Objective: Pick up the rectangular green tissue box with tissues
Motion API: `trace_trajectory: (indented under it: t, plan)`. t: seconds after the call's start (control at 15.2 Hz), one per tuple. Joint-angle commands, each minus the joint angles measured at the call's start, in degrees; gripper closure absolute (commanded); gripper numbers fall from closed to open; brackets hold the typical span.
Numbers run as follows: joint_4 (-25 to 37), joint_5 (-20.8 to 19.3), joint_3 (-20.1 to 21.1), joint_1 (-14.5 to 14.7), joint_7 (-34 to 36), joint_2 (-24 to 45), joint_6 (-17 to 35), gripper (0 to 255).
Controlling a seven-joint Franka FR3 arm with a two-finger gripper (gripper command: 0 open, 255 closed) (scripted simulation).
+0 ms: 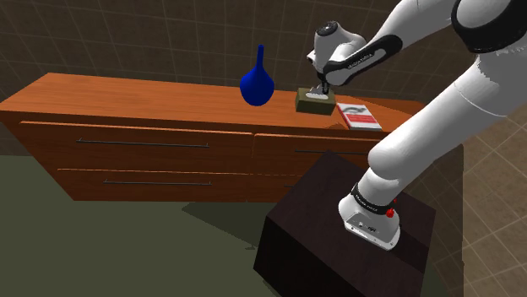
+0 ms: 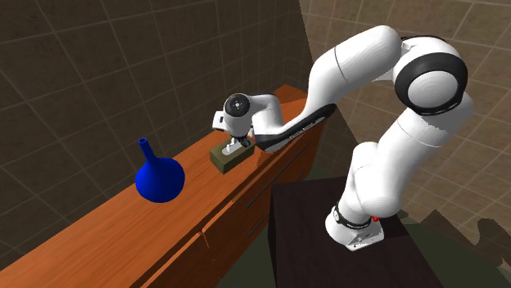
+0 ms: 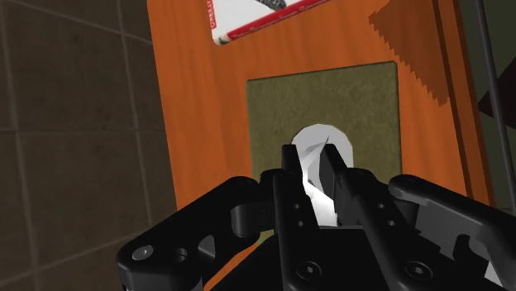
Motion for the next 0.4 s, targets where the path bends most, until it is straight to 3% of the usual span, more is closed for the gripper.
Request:
trace_trajectory:
  t: [0.0, 0.33]
  plan:
    - [0.4, 1.1, 0.1, 0.3, -1.3, -1.1, -1.3, 255]
    - [1.3, 2.6, 0.2, 0.6, -3.2, -2.7, -3.4, 255]
